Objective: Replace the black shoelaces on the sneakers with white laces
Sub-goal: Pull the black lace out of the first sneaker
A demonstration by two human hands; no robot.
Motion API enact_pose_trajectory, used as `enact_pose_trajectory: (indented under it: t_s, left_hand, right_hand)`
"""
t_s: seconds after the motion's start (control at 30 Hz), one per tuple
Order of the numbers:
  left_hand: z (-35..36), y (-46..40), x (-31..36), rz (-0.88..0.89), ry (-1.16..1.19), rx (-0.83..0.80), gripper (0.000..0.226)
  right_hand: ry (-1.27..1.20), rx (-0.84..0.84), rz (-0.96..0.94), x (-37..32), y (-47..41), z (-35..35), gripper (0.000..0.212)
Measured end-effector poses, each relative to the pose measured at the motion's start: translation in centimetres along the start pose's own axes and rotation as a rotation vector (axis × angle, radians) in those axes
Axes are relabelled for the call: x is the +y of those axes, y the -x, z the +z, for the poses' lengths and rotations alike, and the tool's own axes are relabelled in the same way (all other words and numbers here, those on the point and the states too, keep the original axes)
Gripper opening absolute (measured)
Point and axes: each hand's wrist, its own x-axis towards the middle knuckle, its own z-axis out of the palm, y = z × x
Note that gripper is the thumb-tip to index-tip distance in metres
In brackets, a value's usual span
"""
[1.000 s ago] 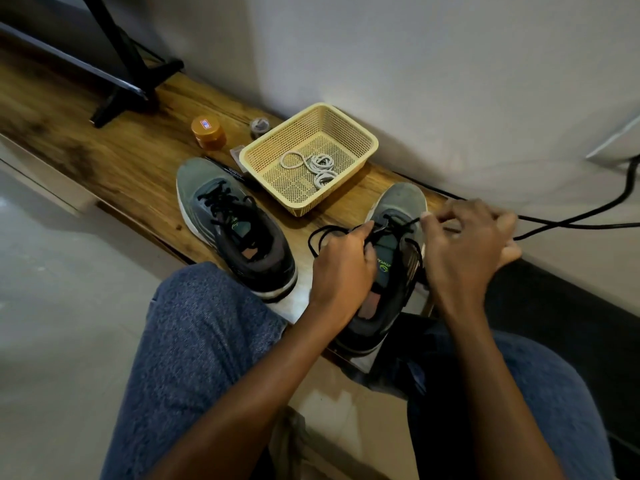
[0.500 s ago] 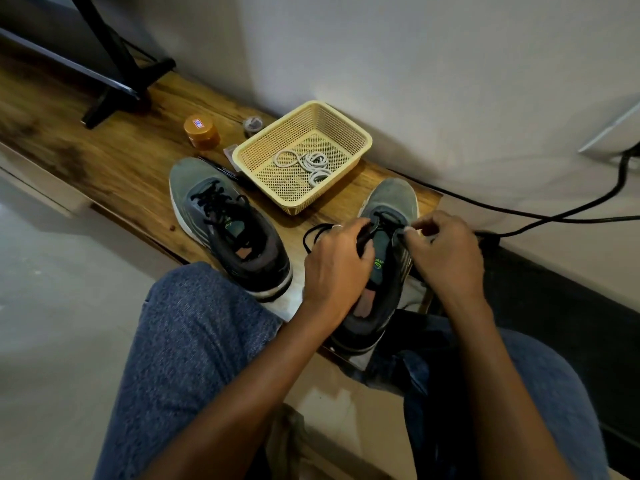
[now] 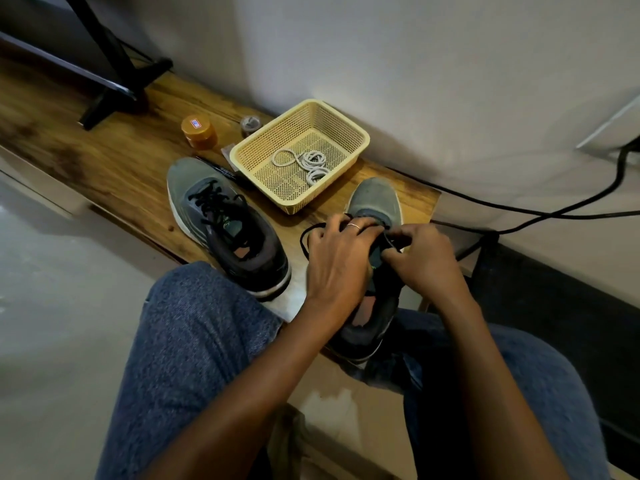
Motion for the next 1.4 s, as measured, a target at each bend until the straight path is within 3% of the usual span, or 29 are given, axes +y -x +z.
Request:
enact_pose_trajectory:
  t_s: [0.2, 0.5, 0.6, 0.73, 0.8, 0.87, 1.0, 1.1, 1.4]
  left_hand:
    - [0.5, -0.2, -0.2, 0.019, -0.088, 0.123, 0.020]
    - [1.4, -0.3, -0.4, -0.019, -0.037, 0.101, 0.013]
    - [1.3, -0.4, -0.2, -0.138, 0.164, 0.082, 0.013]
    - [0.7, -0.6, -0.2, -0.448, 0.613, 0.265, 0.005]
    - [0.6, -0.6, -0.2, -0.553, 0.710, 0.309, 0.006]
    - [0.4, -0.4, 0.1, -0.503, 0.606, 0.328, 0.008]
    - [0.2, -0.4, -0.1, -0.182, 0.193, 0.289, 0.035]
    - [1.0, -0.3, -0.6, 0.011, -0.021, 0.176, 0.033]
    - [1.4, -0.2, -1.1, 0.063, -0.171, 0.298, 0.003]
  right_hand:
    - [0.080, -0.026, -0.058, 0.1, 0.3, 0.4, 0.019]
    - [0.054, 0.045, 0.000, -0.2, 0.6, 1.0, 0.017]
    - [-0.021, 0.066, 0.079, -0.1, 0.4, 0.7, 0.017]
    - [-0.047, 0.086, 0.145, 0.3, 0.2, 0.5, 0.017]
    - [-0.056, 0.086, 0.141, 0.2, 0.2, 0.7, 0.015]
    - [-0.044, 0.092, 0.128, 0.2, 0.2, 0.8, 0.016]
    - [0.015, 0.106, 0.095, 0.4, 0.3, 0.7, 0.016]
    - [0.034, 0.095, 0.059, 0.4, 0.3, 0.6, 0.013]
    - [0.068, 0.035, 0.005, 0.1, 0.7, 0.7, 0.007]
